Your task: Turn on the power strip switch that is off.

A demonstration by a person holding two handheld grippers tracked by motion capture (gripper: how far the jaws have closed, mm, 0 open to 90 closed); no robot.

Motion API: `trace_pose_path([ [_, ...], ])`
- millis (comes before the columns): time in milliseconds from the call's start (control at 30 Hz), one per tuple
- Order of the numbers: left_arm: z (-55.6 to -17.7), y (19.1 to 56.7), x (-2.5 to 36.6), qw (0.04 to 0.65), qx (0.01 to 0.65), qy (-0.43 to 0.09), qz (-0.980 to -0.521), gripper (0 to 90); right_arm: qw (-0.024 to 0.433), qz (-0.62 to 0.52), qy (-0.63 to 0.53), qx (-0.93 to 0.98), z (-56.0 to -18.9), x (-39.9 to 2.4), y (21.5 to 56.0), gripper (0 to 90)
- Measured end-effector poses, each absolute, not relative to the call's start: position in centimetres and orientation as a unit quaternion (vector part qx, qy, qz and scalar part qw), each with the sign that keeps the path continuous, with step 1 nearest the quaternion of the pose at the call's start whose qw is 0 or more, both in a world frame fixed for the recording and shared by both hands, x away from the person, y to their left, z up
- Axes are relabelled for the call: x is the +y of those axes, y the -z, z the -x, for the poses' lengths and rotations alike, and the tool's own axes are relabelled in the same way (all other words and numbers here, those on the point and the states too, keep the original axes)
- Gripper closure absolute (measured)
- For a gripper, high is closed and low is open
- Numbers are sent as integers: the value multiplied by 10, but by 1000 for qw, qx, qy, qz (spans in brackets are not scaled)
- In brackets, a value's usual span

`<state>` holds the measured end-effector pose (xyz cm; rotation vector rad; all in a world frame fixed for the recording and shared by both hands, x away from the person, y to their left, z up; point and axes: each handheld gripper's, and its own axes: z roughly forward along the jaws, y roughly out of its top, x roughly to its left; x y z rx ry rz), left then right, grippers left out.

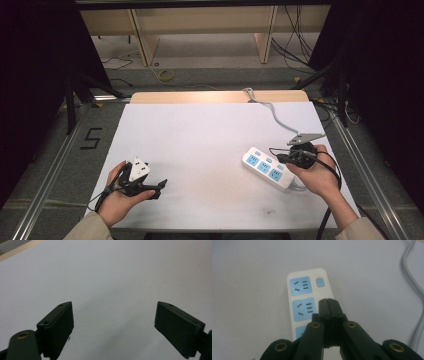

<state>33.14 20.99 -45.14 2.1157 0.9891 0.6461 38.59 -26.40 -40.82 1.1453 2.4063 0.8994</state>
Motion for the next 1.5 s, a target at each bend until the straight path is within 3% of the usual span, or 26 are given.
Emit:
trace_pose_path([
  [1500, -331, 452, 208, 351, 377, -250, -820, 154, 126, -400, -255, 871, -415, -242, 419, 900],
])
